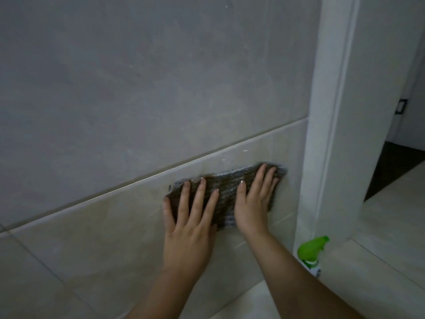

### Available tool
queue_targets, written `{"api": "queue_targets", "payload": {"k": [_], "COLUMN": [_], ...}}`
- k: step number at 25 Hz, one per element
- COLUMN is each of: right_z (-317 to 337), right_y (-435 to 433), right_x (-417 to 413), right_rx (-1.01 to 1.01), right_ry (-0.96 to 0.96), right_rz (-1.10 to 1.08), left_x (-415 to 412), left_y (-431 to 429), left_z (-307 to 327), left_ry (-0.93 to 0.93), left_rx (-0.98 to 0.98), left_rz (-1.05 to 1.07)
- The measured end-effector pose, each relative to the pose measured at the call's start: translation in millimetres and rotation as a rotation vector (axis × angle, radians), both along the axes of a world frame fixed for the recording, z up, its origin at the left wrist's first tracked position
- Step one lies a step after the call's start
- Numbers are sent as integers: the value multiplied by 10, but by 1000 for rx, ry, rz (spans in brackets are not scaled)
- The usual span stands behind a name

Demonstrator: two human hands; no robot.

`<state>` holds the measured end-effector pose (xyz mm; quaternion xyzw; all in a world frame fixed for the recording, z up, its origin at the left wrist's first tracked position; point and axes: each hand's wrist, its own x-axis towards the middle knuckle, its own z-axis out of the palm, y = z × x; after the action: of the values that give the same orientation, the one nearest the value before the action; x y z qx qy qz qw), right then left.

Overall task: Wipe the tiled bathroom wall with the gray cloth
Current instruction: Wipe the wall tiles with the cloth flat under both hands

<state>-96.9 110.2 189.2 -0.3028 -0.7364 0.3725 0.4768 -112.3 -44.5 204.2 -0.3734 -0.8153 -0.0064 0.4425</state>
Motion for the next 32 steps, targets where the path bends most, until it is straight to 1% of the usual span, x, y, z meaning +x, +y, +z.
{"api": "queue_targets", "payload": {"k": [1,3,6,8,12,16,19,22,25,29,32], "right_z": [93,339,622,635,414,391,381,262,160,431,598], "right_y": [-78,-304,-664,-726,-628,-725,-744,-827,-935,-1032,-1088], "right_x": [-1,-21,-84,-138,-191,-284,-348,-361,-330,-358,-458], "right_rx": [19,120,225,263,344,256,247,209,181,39,60], "right_ry": [8,23,10,19,42,111,155,155,134,173,219], "right_rz": [24,49,95,71,-32,-85,-114,-155,-124,-107,-151], "left_x": [15,16,69,128,132,81,44,-14,-12,29,-18], "left_y": [-103,-305,-555,-658,-653,-601,-671,-794,-877,-867,-851], "left_z": [90,284,415,418,375,355,309,156,71,245,314], "left_ry": [-13,-31,-53,-85,-120,-104,-91,-81,-91,-91,-77], "left_rx": [19,68,109,139,178,212,219,151,108,159,213], "left_rz": [0,22,74,102,105,92,59,53,62,61,53]}}
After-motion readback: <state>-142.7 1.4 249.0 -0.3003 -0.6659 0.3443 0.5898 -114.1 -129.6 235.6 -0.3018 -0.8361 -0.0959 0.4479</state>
